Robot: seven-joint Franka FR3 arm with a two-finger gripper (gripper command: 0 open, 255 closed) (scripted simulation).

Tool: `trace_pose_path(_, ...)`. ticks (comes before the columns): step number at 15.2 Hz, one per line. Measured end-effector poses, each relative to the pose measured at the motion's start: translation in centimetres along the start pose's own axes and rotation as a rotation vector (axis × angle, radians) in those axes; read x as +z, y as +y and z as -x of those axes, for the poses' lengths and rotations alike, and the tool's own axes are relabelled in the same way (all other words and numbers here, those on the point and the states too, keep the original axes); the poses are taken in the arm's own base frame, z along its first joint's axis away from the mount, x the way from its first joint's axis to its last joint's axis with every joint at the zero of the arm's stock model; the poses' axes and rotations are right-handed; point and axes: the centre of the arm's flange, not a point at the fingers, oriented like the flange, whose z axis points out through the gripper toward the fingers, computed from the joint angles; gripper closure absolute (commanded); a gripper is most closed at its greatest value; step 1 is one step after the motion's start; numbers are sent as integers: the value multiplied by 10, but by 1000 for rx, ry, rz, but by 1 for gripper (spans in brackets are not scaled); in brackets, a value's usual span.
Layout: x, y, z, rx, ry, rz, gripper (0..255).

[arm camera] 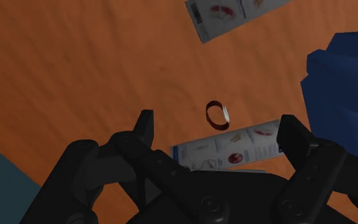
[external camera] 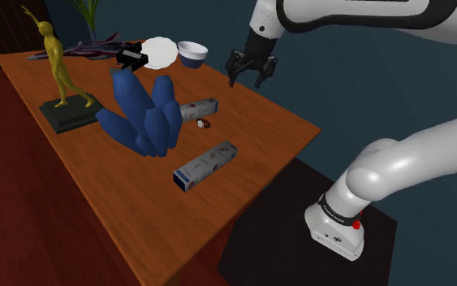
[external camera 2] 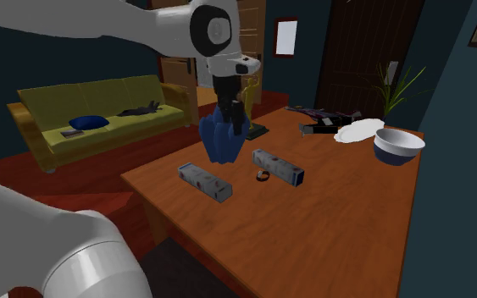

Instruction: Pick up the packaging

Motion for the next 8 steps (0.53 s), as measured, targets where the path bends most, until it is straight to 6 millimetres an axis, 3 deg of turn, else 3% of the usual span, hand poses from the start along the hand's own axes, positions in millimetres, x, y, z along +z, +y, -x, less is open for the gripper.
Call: trace_pose_path(8,71,-63,-60,339,-19,48,0)
